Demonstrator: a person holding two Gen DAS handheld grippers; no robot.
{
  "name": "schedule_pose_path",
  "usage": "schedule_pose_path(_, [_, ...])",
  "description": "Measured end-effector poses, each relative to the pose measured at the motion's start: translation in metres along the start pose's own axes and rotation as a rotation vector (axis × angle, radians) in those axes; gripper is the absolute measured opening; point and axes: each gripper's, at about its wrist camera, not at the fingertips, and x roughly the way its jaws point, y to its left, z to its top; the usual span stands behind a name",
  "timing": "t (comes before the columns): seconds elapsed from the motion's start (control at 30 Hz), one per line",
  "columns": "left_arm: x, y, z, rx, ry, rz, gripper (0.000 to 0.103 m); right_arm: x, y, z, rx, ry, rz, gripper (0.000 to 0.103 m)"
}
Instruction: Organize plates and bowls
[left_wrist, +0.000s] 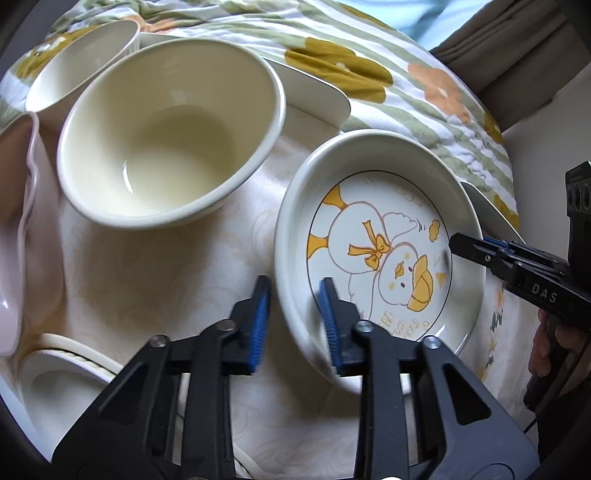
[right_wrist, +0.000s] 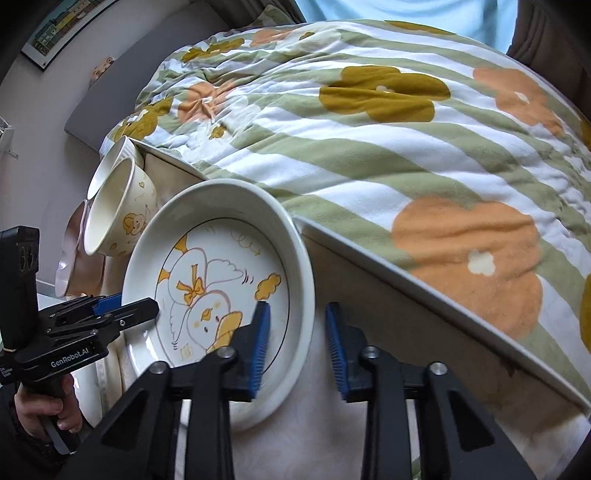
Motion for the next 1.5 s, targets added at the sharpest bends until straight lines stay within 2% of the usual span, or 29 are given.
schedule_pose_path(0.1, [0.001,-0.004,0.001,0.01,0.0,0.004,0.021,0.003,0.0,0.002,-0.007,0.009,0.016,0.014])
schedule_pose_path(0.47, [-0.008,-0.007,-0.005,0.03,-0.009,0.014,0.021,-0.007,0.003,-0.005,-0.017,-0.02,0.04,0.014])
schedule_pose_path(0.7, [-0.044,-0.013,-0.018,0.073,-0.062,-0.003,0.021,-0.037,0.016,-0.03,-0.009,-0.072,0.034,0.014])
schedule_pose_path(0.93, [-0.103,-0.01,-0.053,0.133,-0.142,-0.043,0.021,-0.082,0.045,-0.063,0.011,-0.151,0.034,0.014])
schedule_pose_path(1.07, [-0.134,0.007,-0.077,0.164,-0.165,-0.029,0.021,-0.103,0.075,-0.087,-0.01,-0.207,0.06,0.014])
schedule_pose_path(1.2, [-0.155,0.032,-0.097,0.164,-0.169,-0.012,0.021,-0.105,0.104,-0.106,-0.003,-0.227,0.086,0.014])
schedule_pose_path(1.33, [-0.171,0.067,-0.113,0.149,-0.175,0.011,0.021,-0.096,0.136,-0.122,-0.002,-0.221,0.099,0.014])
schedule_pose_path(1.5, [-0.165,0.105,-0.119,0.155,-0.138,0.024,0.021,-0.073,0.168,-0.137,0.033,-0.195,0.107,0.013])
